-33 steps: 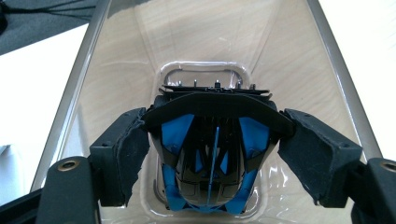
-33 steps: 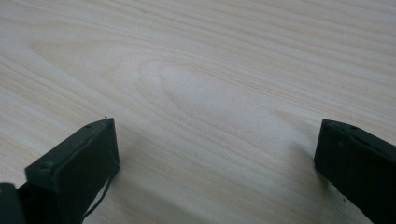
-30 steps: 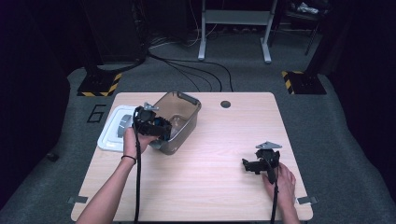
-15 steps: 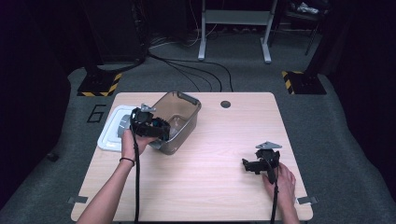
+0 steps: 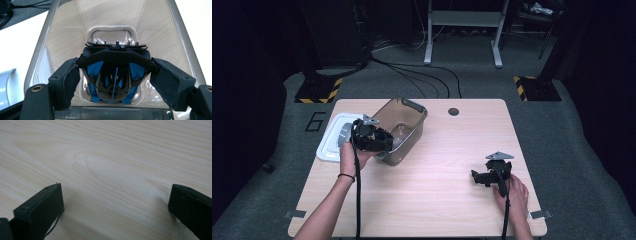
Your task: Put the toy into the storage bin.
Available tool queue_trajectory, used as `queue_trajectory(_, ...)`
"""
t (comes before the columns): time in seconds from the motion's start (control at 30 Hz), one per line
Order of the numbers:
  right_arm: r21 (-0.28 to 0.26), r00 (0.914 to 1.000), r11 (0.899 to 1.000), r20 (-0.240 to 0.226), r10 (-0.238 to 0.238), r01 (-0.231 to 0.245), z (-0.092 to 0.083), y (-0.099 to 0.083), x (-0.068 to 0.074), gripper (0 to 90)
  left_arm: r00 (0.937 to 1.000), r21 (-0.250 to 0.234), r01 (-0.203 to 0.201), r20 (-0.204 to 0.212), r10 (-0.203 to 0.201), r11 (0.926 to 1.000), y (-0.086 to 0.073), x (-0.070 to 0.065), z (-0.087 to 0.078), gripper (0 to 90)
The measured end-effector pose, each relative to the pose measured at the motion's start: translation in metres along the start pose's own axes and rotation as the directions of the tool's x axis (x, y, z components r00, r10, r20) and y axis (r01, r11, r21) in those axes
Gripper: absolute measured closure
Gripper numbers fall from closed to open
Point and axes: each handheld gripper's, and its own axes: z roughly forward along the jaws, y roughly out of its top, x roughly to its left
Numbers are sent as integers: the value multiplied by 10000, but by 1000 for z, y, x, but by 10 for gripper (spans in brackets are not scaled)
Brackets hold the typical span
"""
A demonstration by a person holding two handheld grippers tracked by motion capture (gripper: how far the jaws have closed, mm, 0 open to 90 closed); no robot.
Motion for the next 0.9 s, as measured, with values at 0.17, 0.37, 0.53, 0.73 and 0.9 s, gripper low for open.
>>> queue_trajectory(0.17, -4, 10000, 10000, 1, 1, -1, 0, 0, 0, 0, 9996, 15, -250, -141, 250, 9997, -3, -4, -2, 243)
queue_trajectory(0.37, -2, 10000, 10000, 0, 1, -1, 0, 0, 0, 0, 9989, -187, -370, -306, 364, 9991, -7, -8, -4, 243)
queue_trajectory(0.53, -4, 10000, 10000, 1, -1, 1, 0, 0, 0, 0, 9980, -322, -447, -450, 433, 9985, -11, -13, -5, 243)
queue_trajectory(0.73, -4, 10000, 10000, 1, 0, 0, 0, 0, 0, 0, 9991, -393, -269, -346, 255, 9989, -13, -10, -6, 242)
queue_trajectory(0.9, -3, 10000, 10000, 1, 3, -3, 0, 0, 0, 0, 9996, -490, -60, -269, 46, 9988, -16, -7, -6, 241)
